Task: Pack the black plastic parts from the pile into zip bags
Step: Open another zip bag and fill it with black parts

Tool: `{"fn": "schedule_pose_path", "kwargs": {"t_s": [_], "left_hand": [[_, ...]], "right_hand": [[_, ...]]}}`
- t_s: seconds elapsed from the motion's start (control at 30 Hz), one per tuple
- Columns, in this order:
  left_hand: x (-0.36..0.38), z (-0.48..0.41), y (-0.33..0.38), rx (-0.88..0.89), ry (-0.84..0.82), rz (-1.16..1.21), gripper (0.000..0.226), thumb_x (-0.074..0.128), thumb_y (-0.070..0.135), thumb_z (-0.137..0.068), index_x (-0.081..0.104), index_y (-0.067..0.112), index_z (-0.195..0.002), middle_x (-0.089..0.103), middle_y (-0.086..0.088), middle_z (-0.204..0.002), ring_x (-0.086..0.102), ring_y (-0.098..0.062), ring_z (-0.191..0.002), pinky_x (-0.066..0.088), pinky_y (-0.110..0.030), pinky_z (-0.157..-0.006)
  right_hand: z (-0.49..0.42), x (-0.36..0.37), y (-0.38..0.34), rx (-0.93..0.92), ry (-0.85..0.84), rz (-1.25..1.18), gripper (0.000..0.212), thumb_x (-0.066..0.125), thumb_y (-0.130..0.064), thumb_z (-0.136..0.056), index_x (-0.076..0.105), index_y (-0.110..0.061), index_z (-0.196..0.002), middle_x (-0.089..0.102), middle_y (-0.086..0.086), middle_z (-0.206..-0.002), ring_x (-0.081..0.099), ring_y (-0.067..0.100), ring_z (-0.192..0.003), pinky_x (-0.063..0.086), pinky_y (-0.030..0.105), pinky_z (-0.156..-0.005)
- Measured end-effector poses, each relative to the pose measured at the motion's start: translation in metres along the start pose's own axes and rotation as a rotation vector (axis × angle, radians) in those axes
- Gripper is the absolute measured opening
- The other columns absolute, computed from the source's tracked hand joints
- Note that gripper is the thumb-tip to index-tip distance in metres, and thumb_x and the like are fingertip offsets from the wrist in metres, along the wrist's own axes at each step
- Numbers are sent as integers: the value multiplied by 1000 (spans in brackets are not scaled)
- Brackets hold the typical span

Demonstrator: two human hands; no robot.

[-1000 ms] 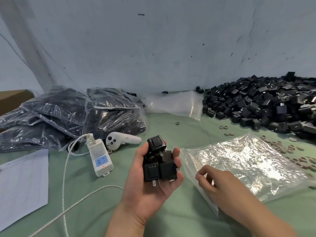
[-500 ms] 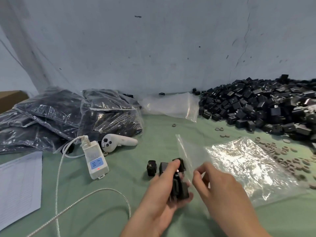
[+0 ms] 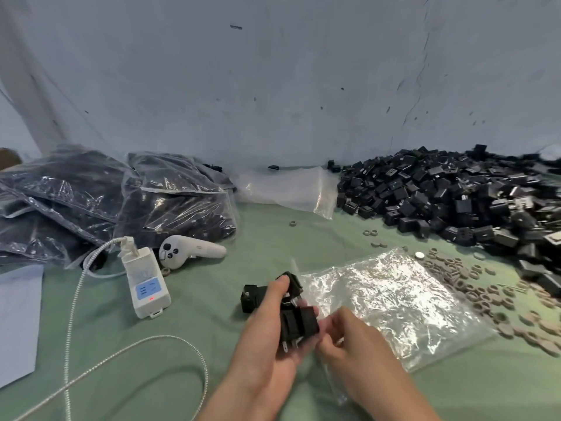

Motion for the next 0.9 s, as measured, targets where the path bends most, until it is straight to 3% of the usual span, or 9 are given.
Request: {"fn": "schedule_pose_path", "kwargs": {"t_s": [0.1,0.2,0.37,0.43,0.5,0.6,0.77,0.83,0.9], "left_hand": [[-1,-3,4,30,7,-20,47,78,32,-69,63,3,-102,60,-18,-86,64,-31,-80,59,-37,-61],[-2,-5,2,7,0,-43,38,76,31,-73,63,6,-100,61,-17,-87,59,-28,-81,59,-37,-65],[6,-2,5,-7,-60,199,31,76,29,-69,66,6,-88,61,-16,-82,61,-26,-77,55,-41,-78],[10,-2,8,50,-85,228,20,73,31,-73,73,10,-72,61,-13,-76,62,-21,-67,57,-36,-68],[15,0,9,92,-118,214,28,70,33,-82,74,14,-62,62,-11,-73,63,-20,-61,57,-34,-58],[19,1,6,47,-174,237,31,67,34,-85,76,12,-65,67,-14,-78,68,-25,-65,59,-36,-57],[18,1,-7,-85,-184,191,40,66,41,-86,74,5,-68,68,-17,-76,70,-31,-63,57,-38,-53],[13,-3,-10,-72,-145,83,36,67,40,-87,74,6,-81,70,-15,-82,71,-28,-67,58,-34,-54],[11,-5,-13,-17,-151,-94,31,65,36,-91,72,6,-96,73,-13,-91,73,-24,-75,58,-31,-60]], "right_hand": [[-1,0,1,12,17,-60,7,59,-33,-92,52,-32,-89,65,-10,-83,60,-1,-69,43,16,-58],[4,-10,-4,12,139,-115,8,60,-36,-94,53,-35,-89,62,-13,-84,59,-3,-72,41,13,-58],[19,-22,-32,-130,290,62,6,51,-43,-96,50,-42,-101,48,-21,-96,57,-2,-76,42,16,-63],[24,-21,-43,-193,330,91,16,51,-40,-95,57,-39,-110,46,-19,-98,57,3,-76,42,19,-63],[26,-21,-49,-219,363,65,24,53,-36,-94,60,-36,-116,45,-20,-97,55,2,-72,41,16,-61],[27,-32,-49,-217,447,-11,26,60,-27,-92,66,-32,-117,48,-19,-94,53,-4,-67,41,8,-60],[34,-37,-55,-268,508,28,26,70,-19,-84,73,-26,-109,54,-13,-88,57,2,-58,34,8,-51],[40,-37,-62,-310,559,53,29,77,-13,-78,75,-22,-105,57,-10,-85,55,6,-53,32,9,-48],[46,-39,-69,-364,614,30,29,76,-14,-77,76,-23,-104,58,-8,-86,55,8,-54,39,17,-44]]}}
Point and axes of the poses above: each hand's wrist, its own z-axis away from the middle knuckle, its own x-axis out of the palm, y = z × x, the point moved 8 cm from there along -z, towards the middle knuckle
